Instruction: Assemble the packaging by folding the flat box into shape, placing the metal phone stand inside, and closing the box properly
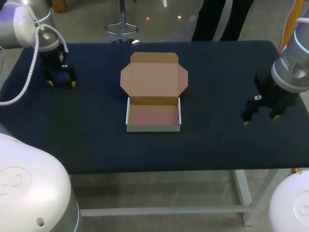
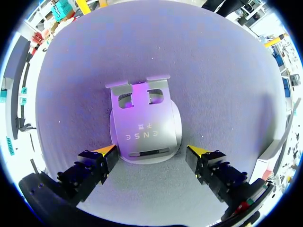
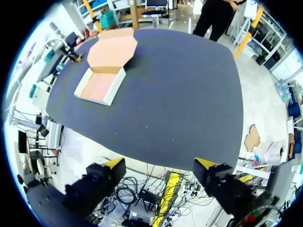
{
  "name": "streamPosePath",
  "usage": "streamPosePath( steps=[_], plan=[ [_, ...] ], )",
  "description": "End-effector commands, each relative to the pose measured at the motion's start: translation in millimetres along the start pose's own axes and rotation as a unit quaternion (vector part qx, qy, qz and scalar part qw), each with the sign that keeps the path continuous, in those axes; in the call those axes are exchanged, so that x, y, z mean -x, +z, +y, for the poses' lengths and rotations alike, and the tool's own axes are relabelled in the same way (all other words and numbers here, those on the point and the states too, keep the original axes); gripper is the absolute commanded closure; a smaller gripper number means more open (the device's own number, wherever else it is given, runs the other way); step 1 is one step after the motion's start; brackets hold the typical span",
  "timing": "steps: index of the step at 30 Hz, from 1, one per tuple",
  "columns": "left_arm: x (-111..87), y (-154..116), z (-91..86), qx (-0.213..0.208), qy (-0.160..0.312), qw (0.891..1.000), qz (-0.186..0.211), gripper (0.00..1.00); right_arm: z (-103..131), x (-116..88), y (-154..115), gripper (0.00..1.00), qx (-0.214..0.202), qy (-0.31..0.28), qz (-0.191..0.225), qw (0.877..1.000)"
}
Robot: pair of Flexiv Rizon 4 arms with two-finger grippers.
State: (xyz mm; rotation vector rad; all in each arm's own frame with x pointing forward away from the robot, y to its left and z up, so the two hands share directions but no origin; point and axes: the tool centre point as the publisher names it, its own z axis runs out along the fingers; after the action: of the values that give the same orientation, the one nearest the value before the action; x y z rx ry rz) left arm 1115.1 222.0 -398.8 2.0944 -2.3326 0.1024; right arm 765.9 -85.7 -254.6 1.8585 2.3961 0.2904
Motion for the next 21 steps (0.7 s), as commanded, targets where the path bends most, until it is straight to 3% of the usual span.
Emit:
streamPosePath(
  steps=[1, 10, 21],
  plan=[
    [1.3, 2, -7.5, 0.007, -0.001, 1.000, -0.001, 0.00, 0, 0, -2, 0.00, -0.003, 0.000, -0.001, 1.000],
    [2.8, 4, -14.7, 0.009, -0.003, 1.000, -0.002, 0.00, 0, 0, -2, 0.00, -0.003, 0.000, -0.001, 1.000],
    [2.5, 2, -24.5, 0.005, -0.005, 1.000, -0.007, 0.09, 0, 0, -2, 0.00, -0.003, 0.000, -0.001, 1.000]
  ],
)
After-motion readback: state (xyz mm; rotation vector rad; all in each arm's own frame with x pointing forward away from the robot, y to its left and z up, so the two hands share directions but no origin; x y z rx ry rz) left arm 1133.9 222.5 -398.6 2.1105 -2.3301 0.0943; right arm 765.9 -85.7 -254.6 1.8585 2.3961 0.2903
